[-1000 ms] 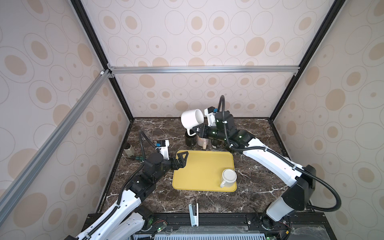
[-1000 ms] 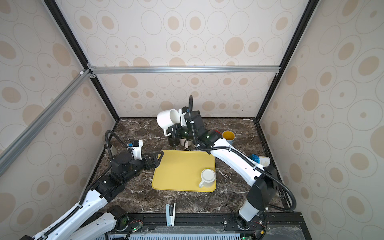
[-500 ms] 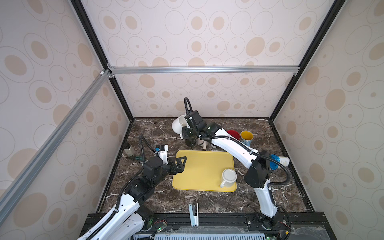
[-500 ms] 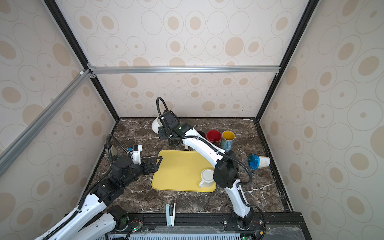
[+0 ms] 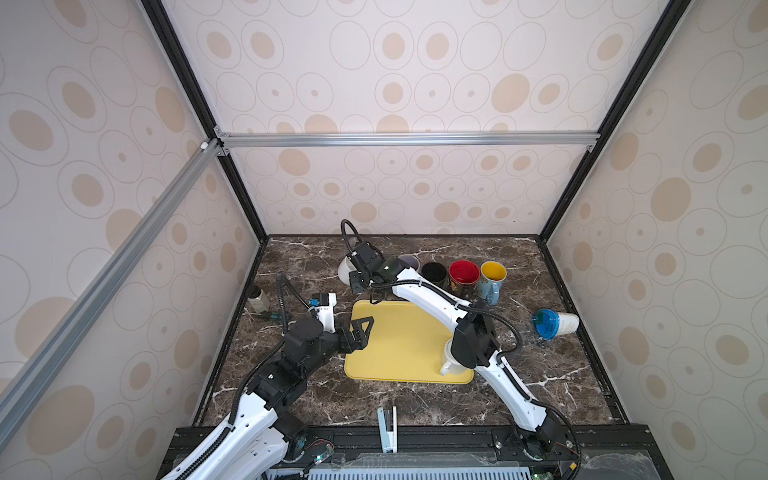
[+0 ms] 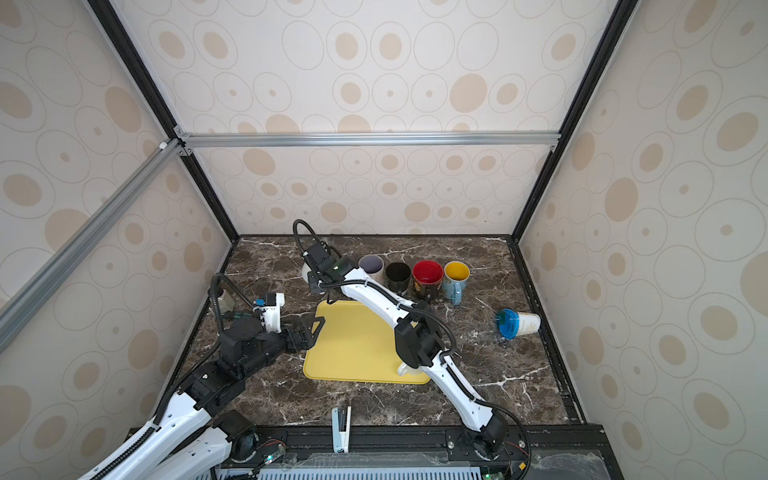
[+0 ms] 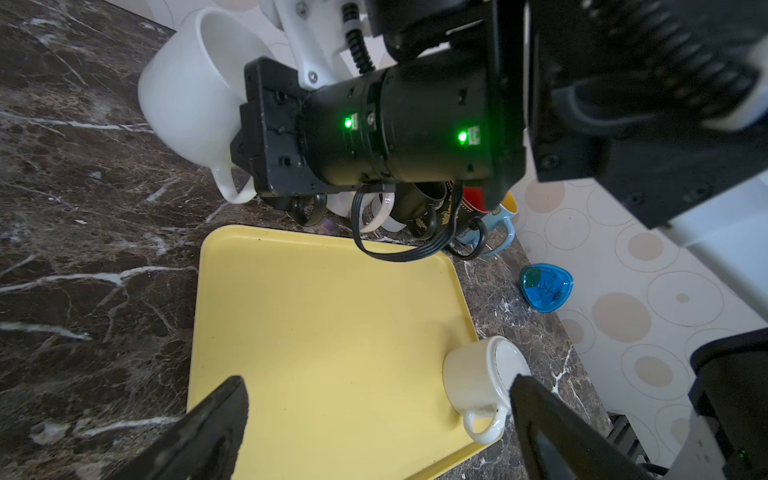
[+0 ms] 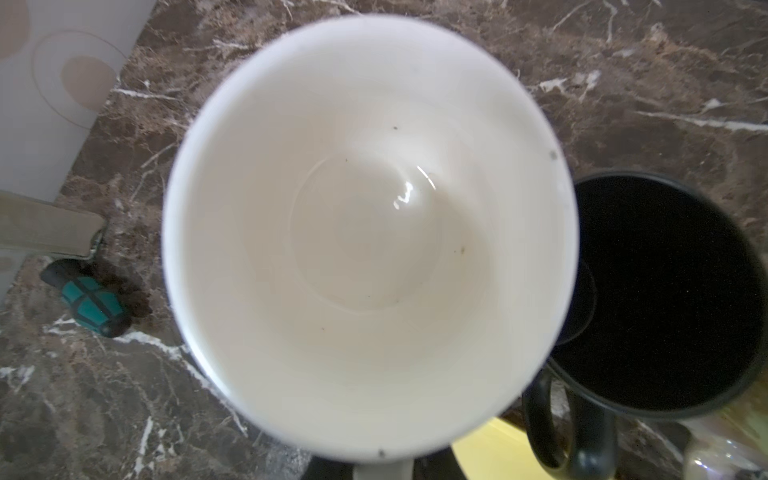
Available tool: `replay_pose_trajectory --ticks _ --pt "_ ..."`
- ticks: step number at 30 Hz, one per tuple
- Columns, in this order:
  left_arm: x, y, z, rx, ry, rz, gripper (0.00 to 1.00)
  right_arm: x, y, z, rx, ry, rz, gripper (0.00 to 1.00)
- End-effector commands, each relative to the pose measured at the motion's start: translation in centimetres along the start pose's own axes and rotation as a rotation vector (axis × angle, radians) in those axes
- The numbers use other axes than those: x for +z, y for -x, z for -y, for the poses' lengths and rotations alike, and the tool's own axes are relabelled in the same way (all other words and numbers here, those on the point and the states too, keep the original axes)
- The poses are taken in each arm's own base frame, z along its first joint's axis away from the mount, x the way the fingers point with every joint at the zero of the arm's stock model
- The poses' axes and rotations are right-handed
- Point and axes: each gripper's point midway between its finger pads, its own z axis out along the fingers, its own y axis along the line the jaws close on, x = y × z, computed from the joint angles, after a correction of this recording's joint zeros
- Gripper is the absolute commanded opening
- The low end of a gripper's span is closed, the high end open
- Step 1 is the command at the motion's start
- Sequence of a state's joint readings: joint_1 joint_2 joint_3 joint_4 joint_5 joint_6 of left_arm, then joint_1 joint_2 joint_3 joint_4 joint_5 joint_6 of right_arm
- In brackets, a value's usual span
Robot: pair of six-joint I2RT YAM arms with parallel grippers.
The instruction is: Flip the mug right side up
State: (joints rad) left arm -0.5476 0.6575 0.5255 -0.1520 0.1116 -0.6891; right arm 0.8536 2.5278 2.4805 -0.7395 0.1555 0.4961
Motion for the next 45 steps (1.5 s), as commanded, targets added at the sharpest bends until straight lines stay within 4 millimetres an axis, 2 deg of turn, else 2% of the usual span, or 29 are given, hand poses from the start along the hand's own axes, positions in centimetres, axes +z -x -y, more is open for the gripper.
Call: replay_pose_trajectory --ticks 1,15,34,45 --pt "-0.2 0.1 0.2 -0.007 -0.015 0.008 0.99 -1.8 3.7 -1.0 0.02 0.017 0.124 0.0" --pt "0.0 -0.1 0.0 0.003 -0.013 0.003 0.99 0.5 2.4 0.1 -0.003 -0.051 0.099 0.0" --pt "0.8 -1.3 -0.4 -0.005 -0.018 -0.026 0.99 2.2 0.0 1.4 -0.01 -0.106 0.031 0.0" --pt "0.6 -1.1 -0.5 -0.009 -0.015 -0.013 0.99 3.1 -0.4 1.6 -0.009 -0.104 0.017 0.0"
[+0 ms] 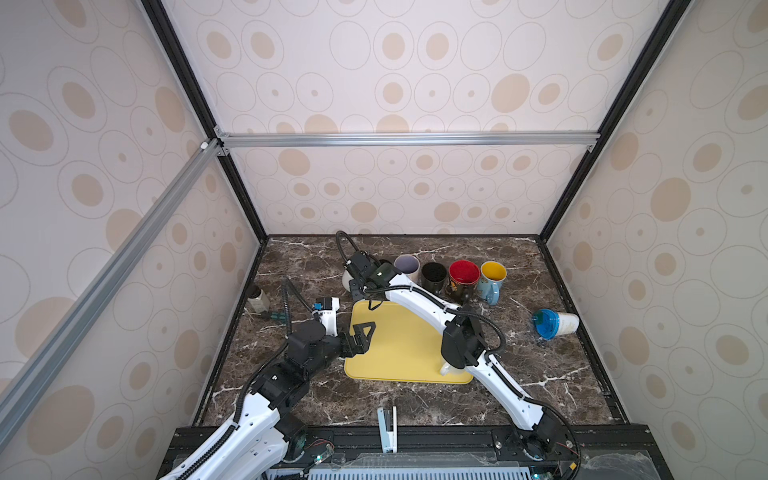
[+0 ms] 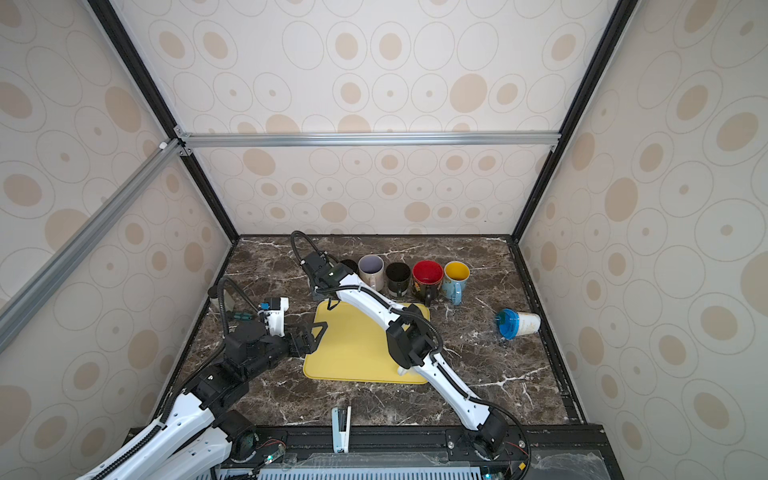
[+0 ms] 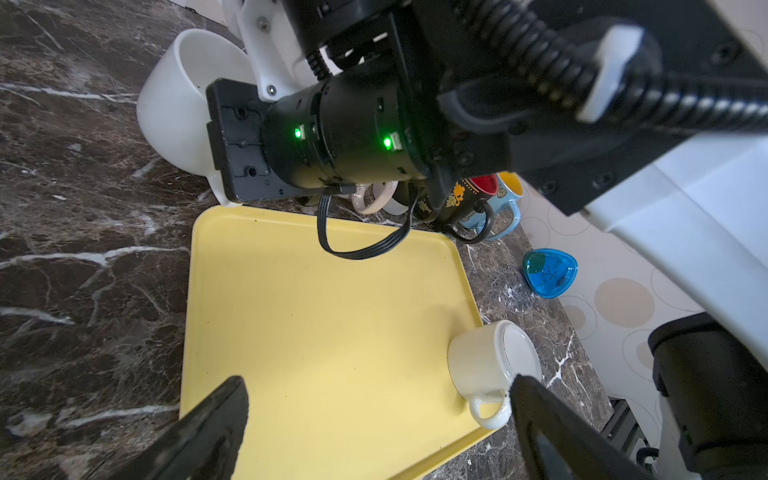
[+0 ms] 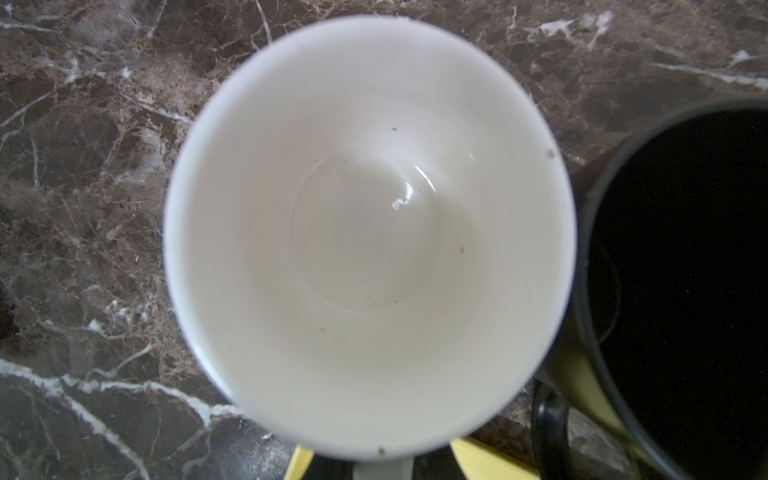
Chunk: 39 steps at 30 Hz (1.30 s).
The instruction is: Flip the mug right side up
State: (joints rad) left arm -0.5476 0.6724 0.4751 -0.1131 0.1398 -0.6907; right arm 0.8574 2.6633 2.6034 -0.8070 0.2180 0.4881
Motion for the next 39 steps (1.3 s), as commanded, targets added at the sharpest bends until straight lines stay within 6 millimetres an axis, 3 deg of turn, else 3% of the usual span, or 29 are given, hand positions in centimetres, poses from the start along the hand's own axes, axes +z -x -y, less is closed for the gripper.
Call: replay_pose_trajectory --ticks 1,11,27,33,39 --pt "-0.2 0.4 0.1 -0.006 -0.007 0.023 0.99 -0.5 1.6 0.3 0.019 -0.016 0.052 0.0" --pt "0.3 -0.2 0.0 -0.02 -0.017 0.008 0.99 -0.3 0.0 0.8 0.0 -0.037 -0.007 0.0" --pt "-0.1 0.7 -0.1 0.012 0.017 0.022 0.99 0.6 1.5 0.5 0.019 0.005 0.039 0.0" --pt "-0.2 0.8 -0.1 0.014 0.019 0.026 0.99 1.1 0.7 0.5 0.02 0.009 0.013 0.0" --pt "-0.3 0.9 -0.1 0.012 0.017 0.036 0.99 0.3 -0.1 1.1 -0.004 -0.021 -0.016 0.0"
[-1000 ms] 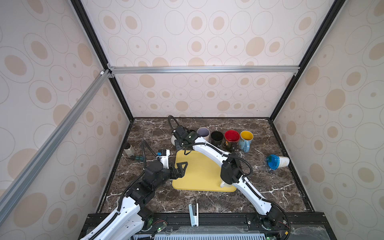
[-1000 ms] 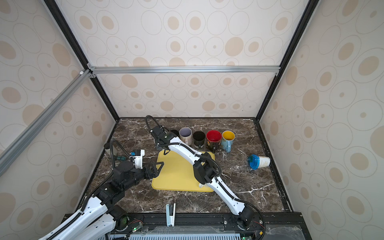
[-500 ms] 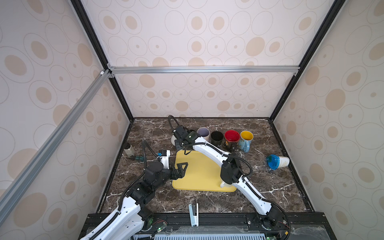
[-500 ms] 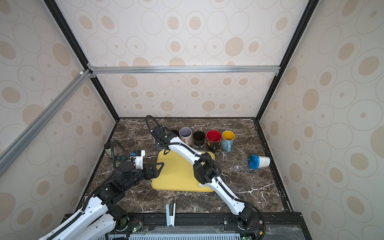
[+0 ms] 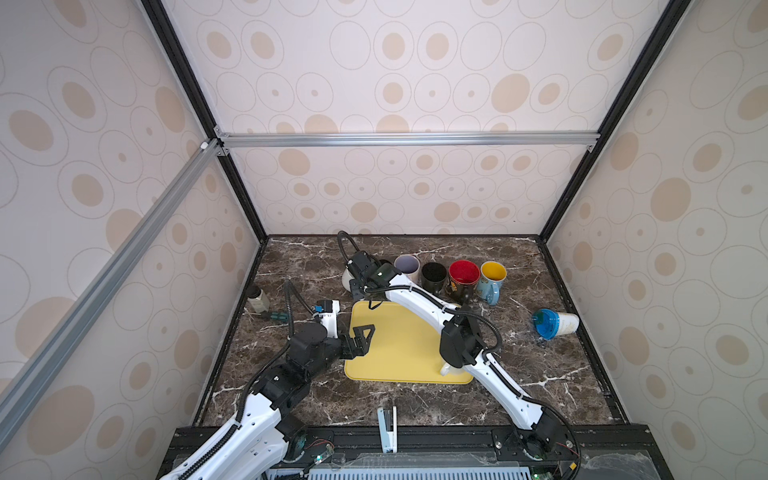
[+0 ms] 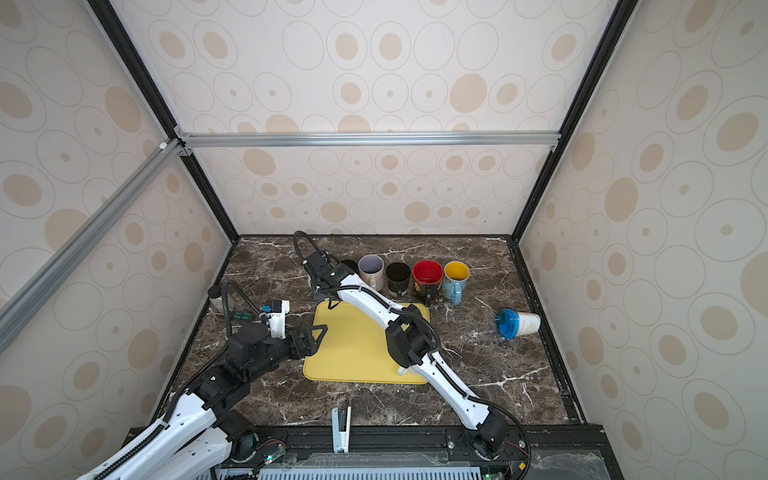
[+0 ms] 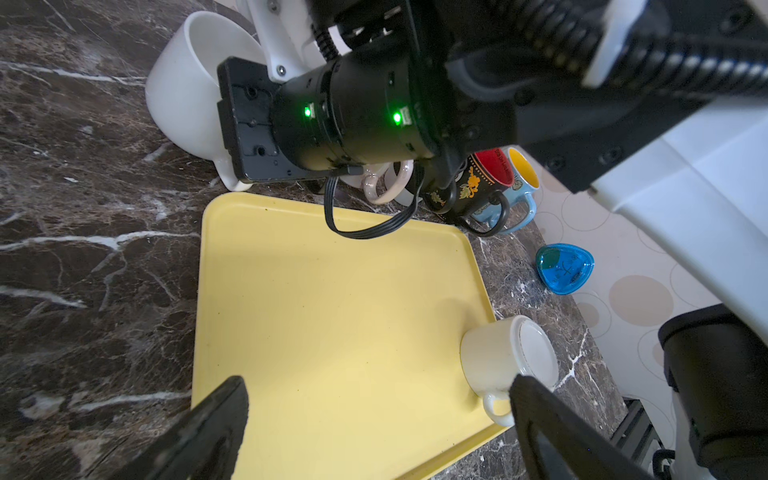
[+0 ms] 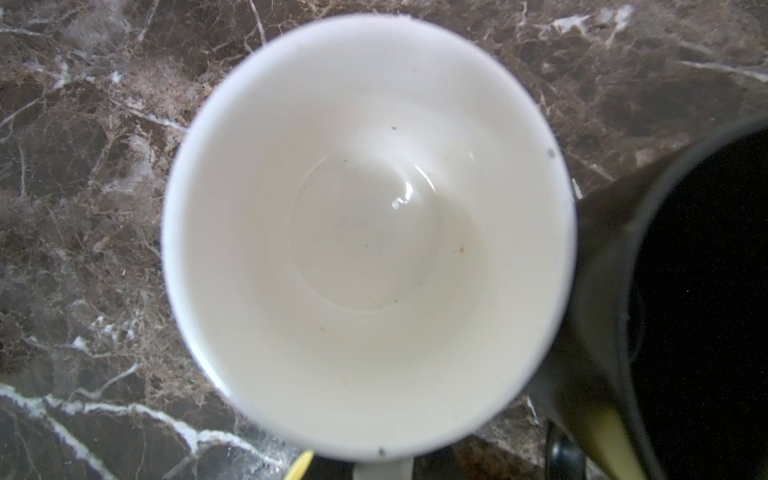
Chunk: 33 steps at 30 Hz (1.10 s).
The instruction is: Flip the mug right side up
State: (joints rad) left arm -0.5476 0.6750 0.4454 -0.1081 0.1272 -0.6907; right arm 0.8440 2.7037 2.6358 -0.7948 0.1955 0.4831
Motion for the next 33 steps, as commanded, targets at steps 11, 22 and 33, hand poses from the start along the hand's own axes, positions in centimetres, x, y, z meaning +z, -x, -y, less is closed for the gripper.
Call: replay_pose_trajectory --ticks 11,22,33 --pt "-0.5 2.0 1.0 0.011 -0.019 0.053 0.99 -3.7 -0.1 0.6 -0.049 -0.049 -0.005 0.0" --pt "-0.6 2.0 0.9 0.01 -0.011 0.057 1.0 -5.4 1.2 0.2 -0.036 -0.046 0.03 0.0" --pt "-0.5 2.0 0.7 0.017 -0.001 0.057 1.0 -5.6 1.7 -0.3 -0.046 -0.024 0.036 0.21"
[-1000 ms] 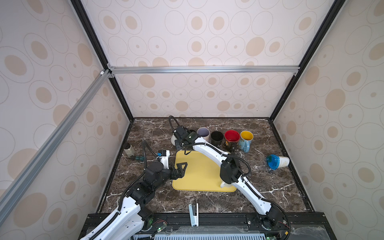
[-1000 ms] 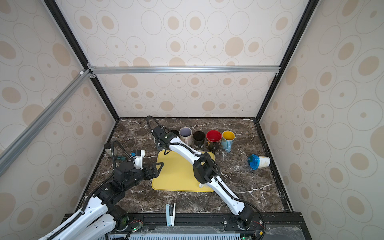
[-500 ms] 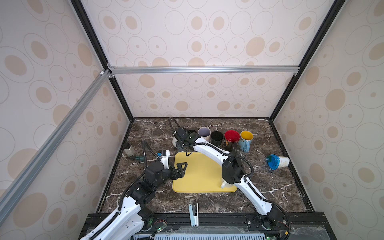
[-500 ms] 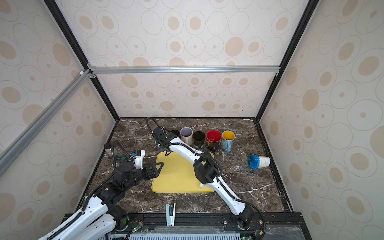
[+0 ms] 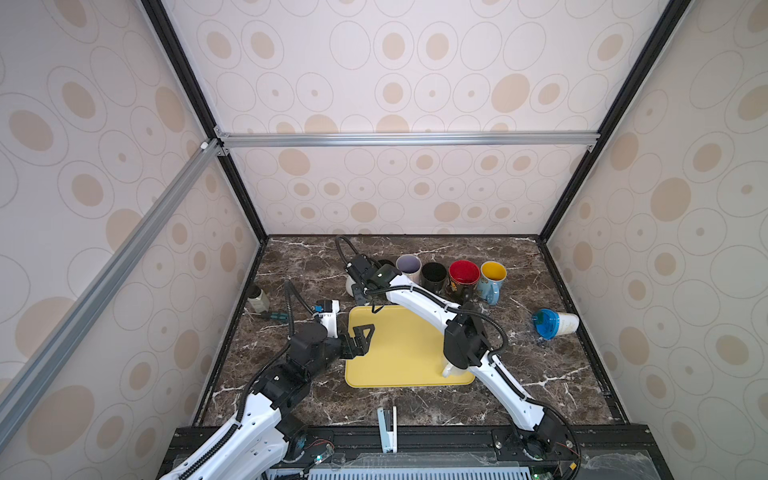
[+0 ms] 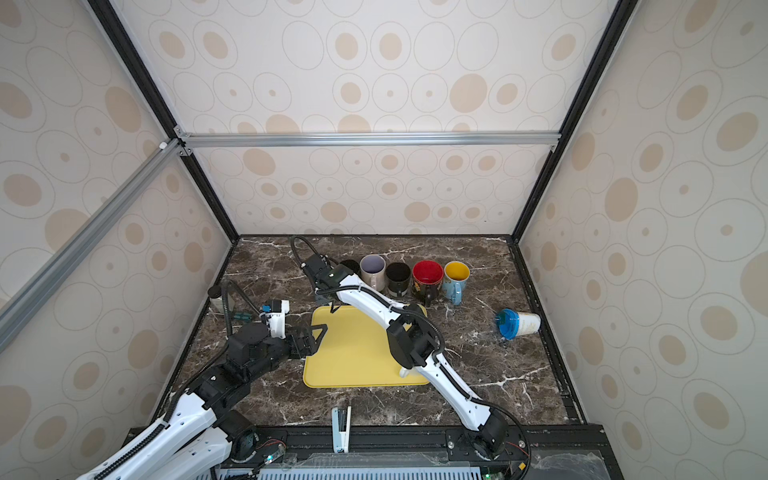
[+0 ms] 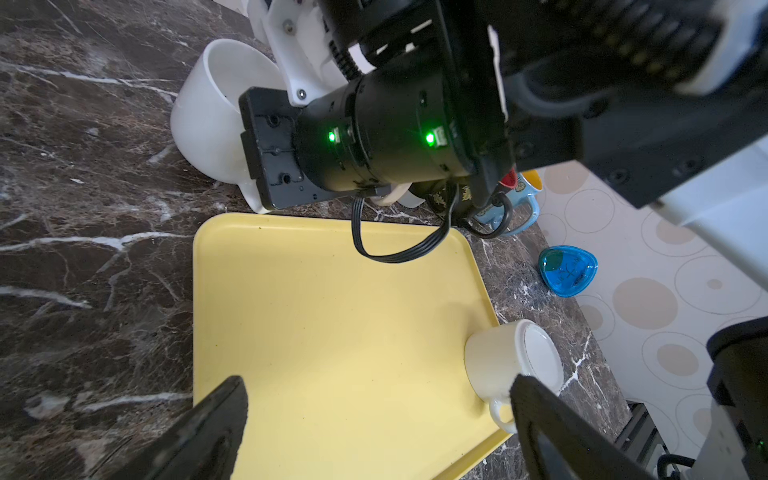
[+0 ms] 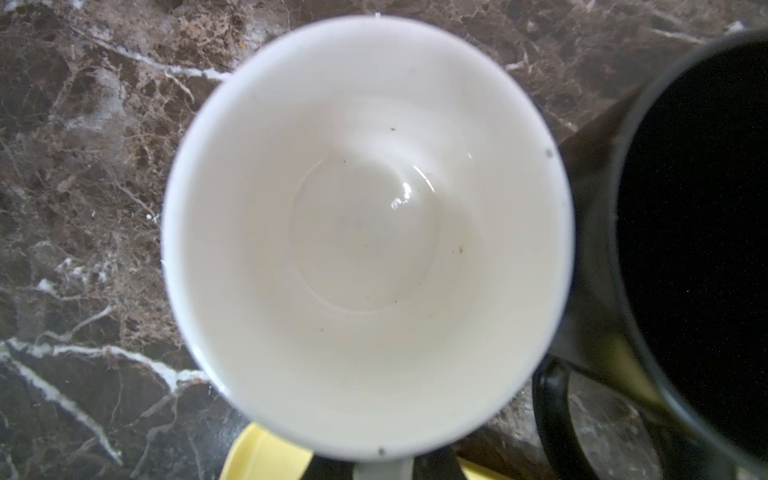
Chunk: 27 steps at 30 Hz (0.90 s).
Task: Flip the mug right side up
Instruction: 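Open the right gripper and lift it away from the white mug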
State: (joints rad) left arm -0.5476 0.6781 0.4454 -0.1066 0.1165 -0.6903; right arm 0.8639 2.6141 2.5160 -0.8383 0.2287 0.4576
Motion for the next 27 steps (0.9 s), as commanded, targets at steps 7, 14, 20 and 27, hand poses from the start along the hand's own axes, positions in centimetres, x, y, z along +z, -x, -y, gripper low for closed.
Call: replay_pose_trajectory --ticks 7,14,20,27 --pt "-0.4 1.9 0.9 0.022 -0.009 0.05 1.0 -4.1 3.3 -0.6 0.013 0.032 0.089 0.3" --pt "-0.6 2.1 1.1 0.023 -0.016 0.055 1.0 -5.5 3.6 -0.6 0.009 0.043 0.099 0.33" --pt "-0.7 2.3 1.2 0.026 -0.024 0.063 1.0 -10.3 5.4 -0.2 0.004 0.048 0.199 0.33" --pt "-0.3 2.6 1.6 0.03 -0.043 0.078 1.0 -15.9 4.4 1.5 -0.012 -0.011 0.278 0.33"
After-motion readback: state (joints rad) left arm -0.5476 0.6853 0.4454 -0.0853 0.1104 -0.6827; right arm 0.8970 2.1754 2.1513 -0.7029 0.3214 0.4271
